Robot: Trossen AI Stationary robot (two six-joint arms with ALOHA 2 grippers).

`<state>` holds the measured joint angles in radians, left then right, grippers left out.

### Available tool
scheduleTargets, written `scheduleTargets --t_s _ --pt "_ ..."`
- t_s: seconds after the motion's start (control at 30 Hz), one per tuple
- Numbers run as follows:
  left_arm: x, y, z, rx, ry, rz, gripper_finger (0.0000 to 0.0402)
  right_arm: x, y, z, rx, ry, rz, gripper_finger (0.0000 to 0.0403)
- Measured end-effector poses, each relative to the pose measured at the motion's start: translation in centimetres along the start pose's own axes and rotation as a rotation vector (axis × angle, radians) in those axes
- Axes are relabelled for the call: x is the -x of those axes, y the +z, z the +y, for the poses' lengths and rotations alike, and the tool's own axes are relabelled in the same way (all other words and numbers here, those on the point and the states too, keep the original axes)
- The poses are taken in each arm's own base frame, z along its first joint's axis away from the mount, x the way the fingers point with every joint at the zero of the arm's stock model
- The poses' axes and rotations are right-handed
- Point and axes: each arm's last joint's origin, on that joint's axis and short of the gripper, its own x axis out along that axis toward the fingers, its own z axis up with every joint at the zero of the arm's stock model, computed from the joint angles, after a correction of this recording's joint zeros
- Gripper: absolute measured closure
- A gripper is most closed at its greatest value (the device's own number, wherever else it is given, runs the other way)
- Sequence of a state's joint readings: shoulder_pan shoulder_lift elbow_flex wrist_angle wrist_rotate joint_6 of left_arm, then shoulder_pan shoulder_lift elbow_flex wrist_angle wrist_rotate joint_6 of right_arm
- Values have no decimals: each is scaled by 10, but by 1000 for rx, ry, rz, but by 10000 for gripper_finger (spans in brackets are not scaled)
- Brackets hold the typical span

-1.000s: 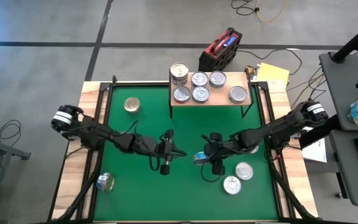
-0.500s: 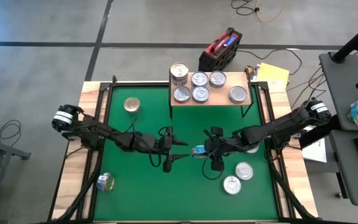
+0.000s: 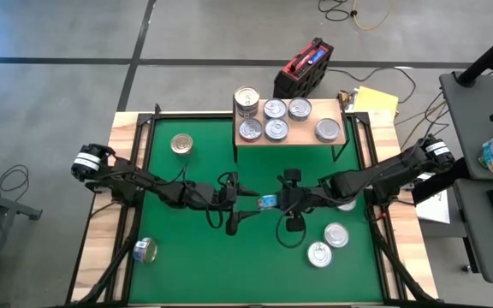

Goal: Stack canned seafood by type on shelf
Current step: Put the yellow/blue tuna can on the shelf

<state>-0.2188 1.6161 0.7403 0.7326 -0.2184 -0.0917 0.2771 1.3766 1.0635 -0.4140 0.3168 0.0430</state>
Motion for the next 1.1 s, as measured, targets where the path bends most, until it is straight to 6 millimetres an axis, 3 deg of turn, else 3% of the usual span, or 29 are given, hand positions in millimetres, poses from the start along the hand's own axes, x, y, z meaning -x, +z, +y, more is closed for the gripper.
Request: scheduleTargets --t_s 0.5,0.8,0.93,1.1 --pt "-2 5 0 2 8 -28 154 3 8 -1 25 2 -34 274" --pt "-26 4 -5 -67 10 -24 159 4 9 -1 23 3 -34 274" --pt "-29 7 -6 -71 10 -38 192 4 6 0 17 4 -9 274" --pt "-29 7 -4 -58 22 -39 280 4 5 0 6 10 -2 274"
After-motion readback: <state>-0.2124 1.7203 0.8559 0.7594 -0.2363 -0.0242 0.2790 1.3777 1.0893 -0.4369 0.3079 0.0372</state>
